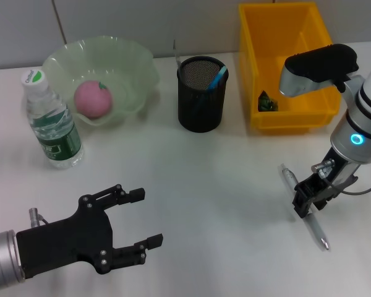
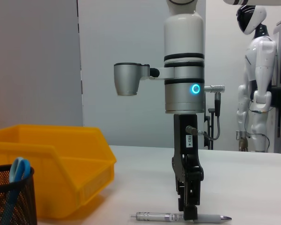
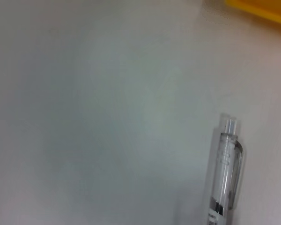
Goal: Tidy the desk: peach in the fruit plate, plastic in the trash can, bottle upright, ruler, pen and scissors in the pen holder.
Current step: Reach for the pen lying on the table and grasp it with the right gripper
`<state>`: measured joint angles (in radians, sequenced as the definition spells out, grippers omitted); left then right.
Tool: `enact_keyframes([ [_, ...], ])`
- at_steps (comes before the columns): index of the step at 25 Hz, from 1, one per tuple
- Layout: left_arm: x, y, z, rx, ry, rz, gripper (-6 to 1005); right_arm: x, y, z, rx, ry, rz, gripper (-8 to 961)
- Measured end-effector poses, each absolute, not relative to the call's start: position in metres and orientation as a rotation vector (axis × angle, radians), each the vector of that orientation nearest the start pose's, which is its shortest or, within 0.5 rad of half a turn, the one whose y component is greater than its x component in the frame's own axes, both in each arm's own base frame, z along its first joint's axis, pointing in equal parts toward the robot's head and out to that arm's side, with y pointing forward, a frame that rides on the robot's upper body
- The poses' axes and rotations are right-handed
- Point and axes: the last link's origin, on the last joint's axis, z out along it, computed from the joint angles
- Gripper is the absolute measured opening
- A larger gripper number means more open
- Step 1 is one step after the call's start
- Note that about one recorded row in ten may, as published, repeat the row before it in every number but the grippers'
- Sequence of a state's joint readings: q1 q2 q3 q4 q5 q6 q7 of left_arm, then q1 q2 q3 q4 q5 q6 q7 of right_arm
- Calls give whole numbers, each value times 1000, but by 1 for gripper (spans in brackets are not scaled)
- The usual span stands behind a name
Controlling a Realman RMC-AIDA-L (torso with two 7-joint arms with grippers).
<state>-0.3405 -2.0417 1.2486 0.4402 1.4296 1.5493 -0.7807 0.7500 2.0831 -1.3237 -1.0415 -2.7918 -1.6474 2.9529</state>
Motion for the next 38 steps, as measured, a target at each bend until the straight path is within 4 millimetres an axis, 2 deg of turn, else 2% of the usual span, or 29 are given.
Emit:
enact_keyframes([
  [12, -277, 256, -49, -2742, -148, -892, 803, 217, 356, -11, -2191, 1520, -784, 363],
  [38, -278, 256, -48, -2743, -145, -892, 803, 220, 355, -12, -2195, 1528, -797, 262],
])
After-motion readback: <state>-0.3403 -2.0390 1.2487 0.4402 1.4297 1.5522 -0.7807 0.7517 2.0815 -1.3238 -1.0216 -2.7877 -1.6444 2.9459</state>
